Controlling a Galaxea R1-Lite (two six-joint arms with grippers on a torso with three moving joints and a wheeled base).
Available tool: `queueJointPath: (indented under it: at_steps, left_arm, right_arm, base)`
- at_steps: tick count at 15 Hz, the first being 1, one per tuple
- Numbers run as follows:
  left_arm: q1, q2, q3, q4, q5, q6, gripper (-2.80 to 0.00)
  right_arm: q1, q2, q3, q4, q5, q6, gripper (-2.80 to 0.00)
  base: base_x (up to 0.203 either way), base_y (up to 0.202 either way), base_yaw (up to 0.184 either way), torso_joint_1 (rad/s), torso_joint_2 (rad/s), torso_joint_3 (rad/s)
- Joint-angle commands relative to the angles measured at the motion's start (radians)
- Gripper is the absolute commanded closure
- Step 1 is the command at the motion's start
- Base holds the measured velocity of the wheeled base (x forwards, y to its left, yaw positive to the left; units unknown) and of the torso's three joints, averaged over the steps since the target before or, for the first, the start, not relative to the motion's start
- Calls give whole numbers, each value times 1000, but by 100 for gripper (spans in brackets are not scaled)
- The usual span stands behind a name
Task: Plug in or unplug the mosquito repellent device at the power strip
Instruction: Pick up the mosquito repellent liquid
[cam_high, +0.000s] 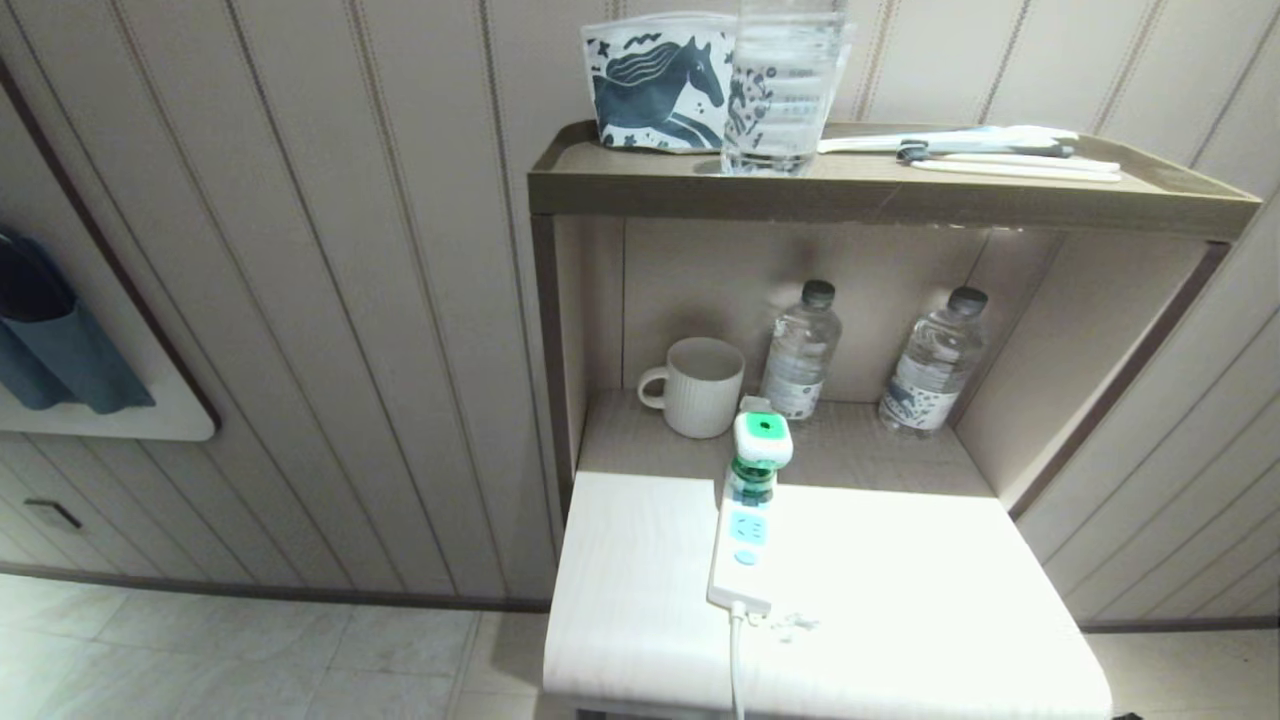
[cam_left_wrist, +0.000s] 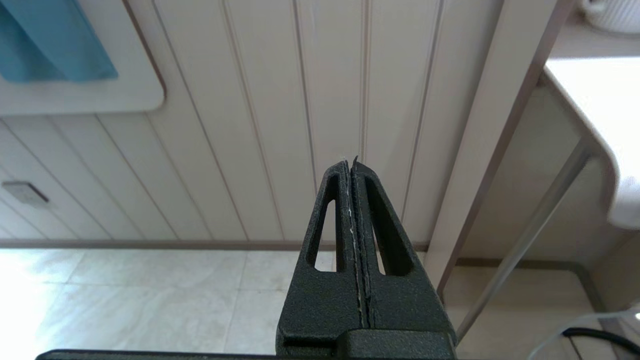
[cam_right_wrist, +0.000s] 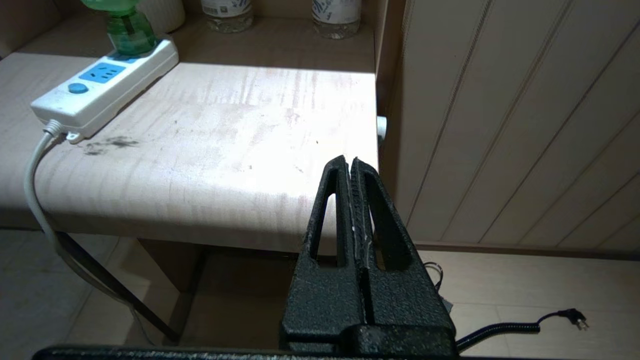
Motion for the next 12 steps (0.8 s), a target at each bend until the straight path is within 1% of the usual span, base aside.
queueJointPath:
  at_steps: [1, 3, 5, 10, 12]
  left_arm:
    - [-1, 1, 0, 0, 0, 0, 0]
    - [1, 1, 0, 0, 0, 0, 0]
    - [-1, 1, 0, 0, 0, 0, 0]
    - [1, 1, 0, 0, 0, 0, 0]
    - [0, 1, 0, 0, 0, 1, 0]
  right_arm:
    - [0, 1, 0, 0, 0, 0, 0]
    - [0, 1, 0, 0, 1, -1, 0]
    - [0, 1, 0, 0, 1, -1, 0]
    - [0, 0, -5, 6, 1, -11, 0]
    - [0, 41, -12, 9, 0, -14, 0]
  base:
    - [0, 0, 0, -228, 518, 284]
    - [0, 0, 0, -226, 511, 286]
    - [0, 0, 0, -141, 326, 178]
    - [0, 0, 0, -22, 53, 31]
    - [0, 0, 0, 0, 0, 0]
